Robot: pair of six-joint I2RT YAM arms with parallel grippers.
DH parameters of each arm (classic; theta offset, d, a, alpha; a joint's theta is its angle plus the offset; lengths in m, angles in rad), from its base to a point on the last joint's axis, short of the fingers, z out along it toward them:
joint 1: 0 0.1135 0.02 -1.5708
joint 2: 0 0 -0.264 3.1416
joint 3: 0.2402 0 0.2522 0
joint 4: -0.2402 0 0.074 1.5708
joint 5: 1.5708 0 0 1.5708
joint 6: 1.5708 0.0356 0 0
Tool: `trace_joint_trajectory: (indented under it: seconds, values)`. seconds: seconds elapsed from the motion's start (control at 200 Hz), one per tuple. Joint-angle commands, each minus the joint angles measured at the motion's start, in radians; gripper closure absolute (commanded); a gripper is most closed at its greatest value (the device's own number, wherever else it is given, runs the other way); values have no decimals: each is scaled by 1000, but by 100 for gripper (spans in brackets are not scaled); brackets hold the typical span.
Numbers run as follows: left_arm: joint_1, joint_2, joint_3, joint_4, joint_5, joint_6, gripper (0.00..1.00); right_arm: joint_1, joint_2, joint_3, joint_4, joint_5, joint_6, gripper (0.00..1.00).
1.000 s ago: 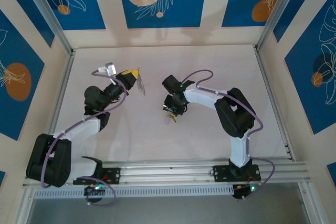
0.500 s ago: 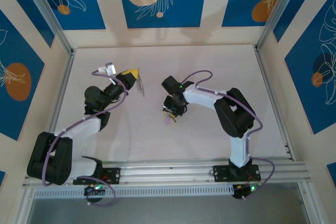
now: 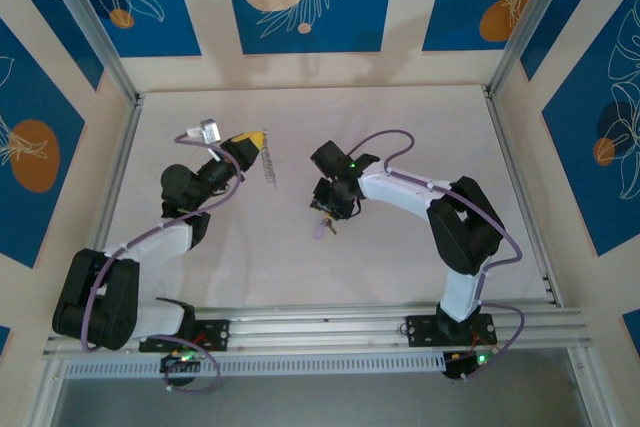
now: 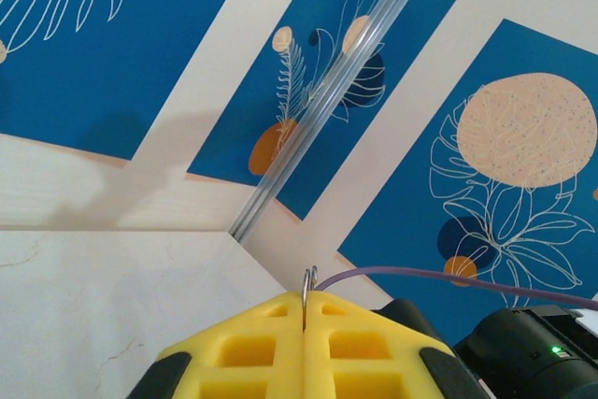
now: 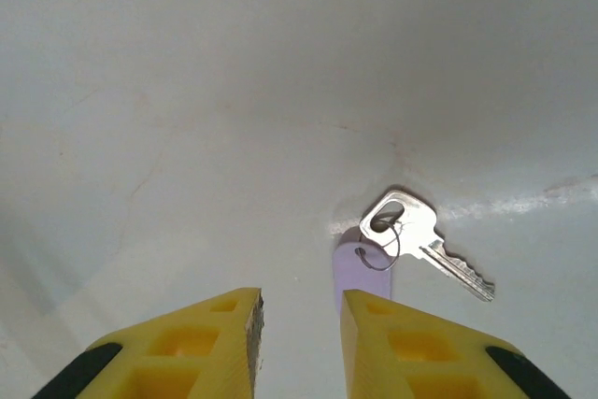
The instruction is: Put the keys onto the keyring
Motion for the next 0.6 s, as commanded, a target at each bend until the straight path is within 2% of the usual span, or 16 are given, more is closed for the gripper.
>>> trace_joint_trajectory:
  seconds: [0.0,0.595]
  values:
    - [13,5,5,74,22,-11,100,10,-8,-26,-39,9,28,70]
    - [18,22,5,92,30,-21,100,13,37,-63,-2,-18,45,70]
